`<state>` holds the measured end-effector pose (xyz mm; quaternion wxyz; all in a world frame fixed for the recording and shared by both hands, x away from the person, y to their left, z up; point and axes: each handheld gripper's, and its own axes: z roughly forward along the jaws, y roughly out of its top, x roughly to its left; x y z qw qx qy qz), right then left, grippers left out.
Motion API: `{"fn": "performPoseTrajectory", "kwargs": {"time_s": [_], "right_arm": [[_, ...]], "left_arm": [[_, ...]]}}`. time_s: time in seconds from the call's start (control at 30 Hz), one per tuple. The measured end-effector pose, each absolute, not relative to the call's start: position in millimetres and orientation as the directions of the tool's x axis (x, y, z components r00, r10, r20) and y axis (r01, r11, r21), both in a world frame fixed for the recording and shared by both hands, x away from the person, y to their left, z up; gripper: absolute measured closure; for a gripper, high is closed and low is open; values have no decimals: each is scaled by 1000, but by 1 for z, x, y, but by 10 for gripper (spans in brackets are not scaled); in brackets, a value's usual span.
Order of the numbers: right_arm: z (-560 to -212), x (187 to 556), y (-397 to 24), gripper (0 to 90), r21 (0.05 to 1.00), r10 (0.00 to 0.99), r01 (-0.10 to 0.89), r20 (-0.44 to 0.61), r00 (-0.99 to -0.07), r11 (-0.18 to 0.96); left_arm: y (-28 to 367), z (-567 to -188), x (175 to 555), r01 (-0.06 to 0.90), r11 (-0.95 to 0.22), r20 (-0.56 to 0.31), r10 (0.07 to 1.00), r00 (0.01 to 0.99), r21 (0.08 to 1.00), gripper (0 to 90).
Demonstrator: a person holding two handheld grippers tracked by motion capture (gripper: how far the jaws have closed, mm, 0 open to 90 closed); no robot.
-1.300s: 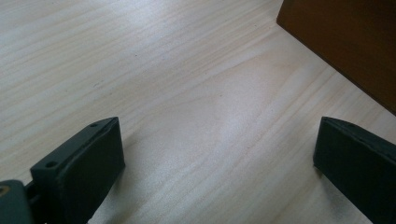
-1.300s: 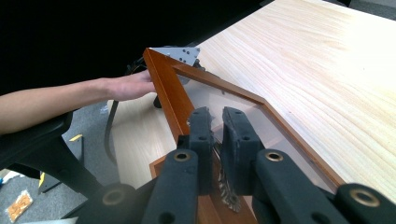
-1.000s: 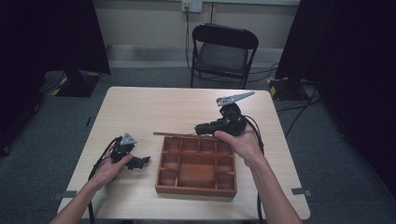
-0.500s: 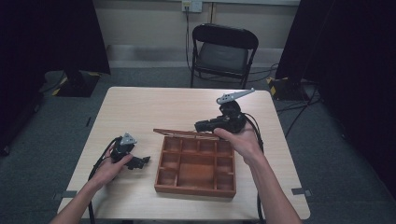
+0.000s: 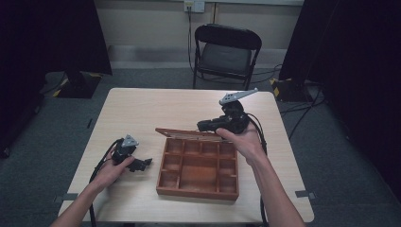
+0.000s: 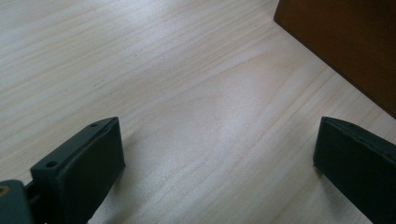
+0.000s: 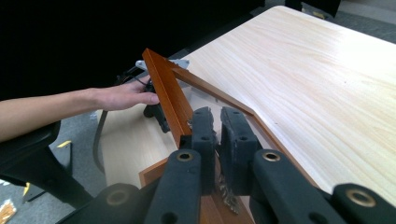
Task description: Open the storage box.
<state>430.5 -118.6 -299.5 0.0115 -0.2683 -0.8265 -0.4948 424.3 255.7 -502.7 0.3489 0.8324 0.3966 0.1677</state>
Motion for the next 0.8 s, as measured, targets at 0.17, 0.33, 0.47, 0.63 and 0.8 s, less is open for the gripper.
{"fn": "performPoseTrajectory", "kwargs": {"time_s": [0.17,0.33,0.47,0.63,0.8], "right_arm": [[-300,429,-119,850,819,437,450,279,-855,358],[-303,427,-120,860,825,426,452,293,-856,340],[-303,425,-120,842,824,427,448,287,-858,347],[-304,425,-121,840,825,423,448,290,-858,344],[-304,425,-120,838,825,426,447,287,-858,346]], "left_arm": [[256,-503,424,543,-442,2,777,629,714,10],[256,-503,424,542,-444,4,777,630,714,11],[255,-503,424,545,-439,0,779,627,715,11],[256,-503,424,545,-440,0,778,628,714,11],[256,-503,424,542,-443,4,777,630,713,11]]}}
